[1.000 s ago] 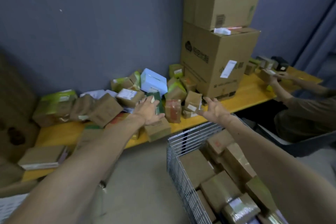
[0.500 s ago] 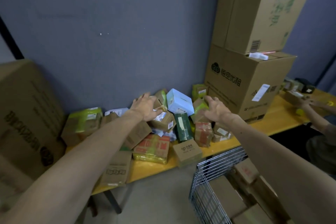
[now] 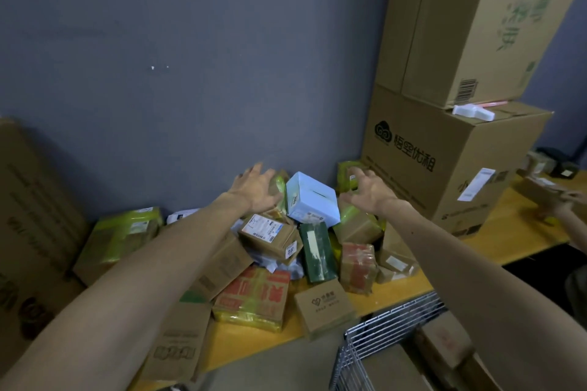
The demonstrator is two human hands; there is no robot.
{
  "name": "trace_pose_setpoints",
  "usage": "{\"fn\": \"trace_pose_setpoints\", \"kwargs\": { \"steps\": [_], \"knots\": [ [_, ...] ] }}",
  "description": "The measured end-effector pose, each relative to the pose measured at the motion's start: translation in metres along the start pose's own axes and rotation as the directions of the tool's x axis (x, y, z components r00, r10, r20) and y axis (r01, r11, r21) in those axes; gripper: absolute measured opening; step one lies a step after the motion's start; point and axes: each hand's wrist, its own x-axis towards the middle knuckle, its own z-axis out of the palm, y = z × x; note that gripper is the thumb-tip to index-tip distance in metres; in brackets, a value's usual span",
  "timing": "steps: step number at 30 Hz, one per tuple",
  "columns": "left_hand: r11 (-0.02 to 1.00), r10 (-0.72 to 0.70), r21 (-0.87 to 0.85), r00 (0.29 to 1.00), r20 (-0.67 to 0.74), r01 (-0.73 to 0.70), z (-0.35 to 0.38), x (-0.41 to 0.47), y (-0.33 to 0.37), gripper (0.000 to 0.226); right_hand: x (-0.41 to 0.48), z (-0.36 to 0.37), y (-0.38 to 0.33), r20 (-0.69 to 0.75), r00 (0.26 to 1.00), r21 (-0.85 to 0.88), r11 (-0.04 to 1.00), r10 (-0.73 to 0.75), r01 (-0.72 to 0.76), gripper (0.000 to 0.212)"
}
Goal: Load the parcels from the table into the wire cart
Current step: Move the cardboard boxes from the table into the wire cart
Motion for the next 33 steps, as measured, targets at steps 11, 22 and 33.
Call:
{"fn": "trace_pose_setpoints", "kwargs": {
  "steps": [11,22,33],
  "knots": [
    [1.000,0.008,-0.006,0.998,0.058,-0.008,0.034,0.111,0.028,0.072,0.098,0.016,0.051,0.108,0.994,0.023,1.000,0.012,-0.015,0.084],
    [0.996,0.067,0.042,0.987,0.146,-0.074,0.092,0.201,0.014,0.075,0.169,0.065,0.075,0.209,0.974,-0.028,0.996,0.091,-0.087,0.084],
    [0.990,0.139,-0.004,0.958,0.249,-0.143,0.152,0.281,-0.014,0.075,0.225,0.133,0.081,0.283,0.934,0.000,0.974,0.217,-0.226,0.089]
  ]
}}
